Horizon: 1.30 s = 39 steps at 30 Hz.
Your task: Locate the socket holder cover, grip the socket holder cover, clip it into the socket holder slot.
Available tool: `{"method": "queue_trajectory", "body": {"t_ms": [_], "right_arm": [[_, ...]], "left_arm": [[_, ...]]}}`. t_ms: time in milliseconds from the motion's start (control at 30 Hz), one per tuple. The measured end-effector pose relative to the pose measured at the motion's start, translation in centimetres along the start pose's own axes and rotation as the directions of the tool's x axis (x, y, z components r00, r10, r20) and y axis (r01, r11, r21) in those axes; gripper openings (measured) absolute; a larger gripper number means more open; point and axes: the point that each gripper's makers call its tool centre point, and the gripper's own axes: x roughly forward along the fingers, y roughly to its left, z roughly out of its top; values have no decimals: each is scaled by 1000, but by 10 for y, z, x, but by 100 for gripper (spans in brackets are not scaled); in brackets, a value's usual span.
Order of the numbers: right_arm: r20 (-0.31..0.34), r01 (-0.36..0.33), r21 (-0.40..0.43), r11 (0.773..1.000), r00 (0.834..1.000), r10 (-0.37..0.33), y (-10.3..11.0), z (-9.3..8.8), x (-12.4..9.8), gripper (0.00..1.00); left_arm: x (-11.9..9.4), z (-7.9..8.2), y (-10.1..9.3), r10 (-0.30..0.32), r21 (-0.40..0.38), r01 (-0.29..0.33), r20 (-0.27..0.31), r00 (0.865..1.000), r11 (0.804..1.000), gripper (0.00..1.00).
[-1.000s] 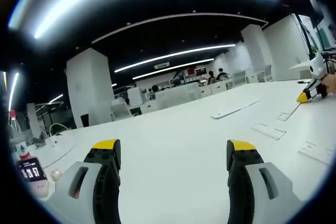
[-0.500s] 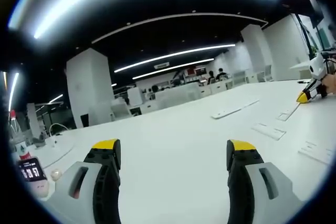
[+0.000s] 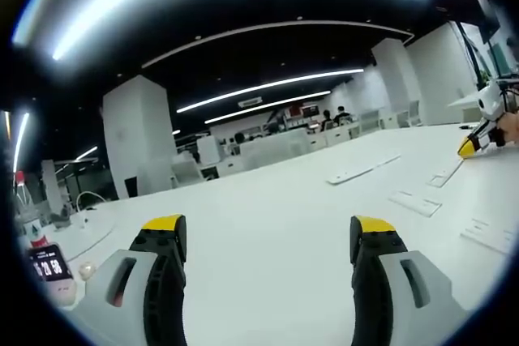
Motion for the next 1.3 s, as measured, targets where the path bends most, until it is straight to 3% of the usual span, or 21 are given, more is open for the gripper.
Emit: {"method": "queue_trajectory", "body": {"t_ms": [133,300,667,1300], "right_arm": [[0,-21,4,1000,1000,21,3,6,-6,14],[-55,-84,28,996,995,85,14,5,-8,14],[-128,-93,10,996,987,94,22,-12,1,14],[-92,-94,-8,996,991,93,25,-8,3,10]], "left_arm": [[-1,0,-2,0,0,0,1,1000,1000,81],[2,0,1,-1,0,1,0,1000,1000,81],[2,1,2,3,3,-3,1,1000,1000,81],[-1,-1,-1,3,5,-3,-2,1000,1000,81]]}}
